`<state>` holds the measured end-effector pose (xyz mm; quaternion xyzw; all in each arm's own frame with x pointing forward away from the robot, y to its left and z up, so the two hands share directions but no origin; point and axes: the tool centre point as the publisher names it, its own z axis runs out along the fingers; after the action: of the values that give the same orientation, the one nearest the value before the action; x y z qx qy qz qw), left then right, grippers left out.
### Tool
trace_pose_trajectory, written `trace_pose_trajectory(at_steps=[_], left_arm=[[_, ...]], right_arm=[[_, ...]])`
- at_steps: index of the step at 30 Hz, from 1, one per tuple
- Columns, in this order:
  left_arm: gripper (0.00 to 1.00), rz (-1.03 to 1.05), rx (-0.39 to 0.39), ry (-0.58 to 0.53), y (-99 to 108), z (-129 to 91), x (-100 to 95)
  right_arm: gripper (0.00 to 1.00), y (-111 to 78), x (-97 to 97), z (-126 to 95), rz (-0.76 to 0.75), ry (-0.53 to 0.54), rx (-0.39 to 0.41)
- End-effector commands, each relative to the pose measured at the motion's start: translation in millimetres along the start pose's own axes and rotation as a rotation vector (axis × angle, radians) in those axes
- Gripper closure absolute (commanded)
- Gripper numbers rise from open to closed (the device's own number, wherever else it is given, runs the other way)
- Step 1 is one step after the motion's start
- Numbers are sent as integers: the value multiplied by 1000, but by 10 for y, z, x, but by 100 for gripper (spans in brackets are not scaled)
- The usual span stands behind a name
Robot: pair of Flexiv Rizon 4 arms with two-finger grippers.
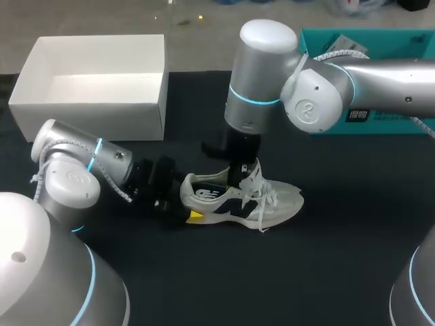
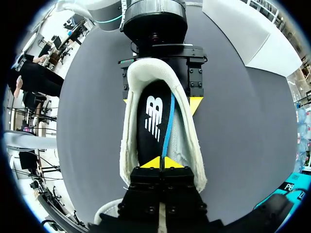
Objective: Take the shoe out of the shoebox, open the shoe tongue, remove and reinsert the insole, then place the shoe into the shoebox
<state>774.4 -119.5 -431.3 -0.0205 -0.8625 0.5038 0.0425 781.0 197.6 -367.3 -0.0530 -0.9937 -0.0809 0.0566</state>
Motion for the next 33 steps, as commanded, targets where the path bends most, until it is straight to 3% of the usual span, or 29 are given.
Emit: trace_pose_trajectory(at_steps=[1,12,24,33], left_arm=[[100,-1,-1,0,40,28,-9],[100,-1,-1,0,40,28,-9],[100,-1,-1,0,40,28,-9],[100,-1,-1,0,40,28,-9]], right_arm=[[100,-95,4,-102,8,-15,-15],[100,-177,-88,-383,39,-76,-81],[100,-251,-125,-472,68,-100,-114],[100,-84,-118,-336,38,-66,-122]])
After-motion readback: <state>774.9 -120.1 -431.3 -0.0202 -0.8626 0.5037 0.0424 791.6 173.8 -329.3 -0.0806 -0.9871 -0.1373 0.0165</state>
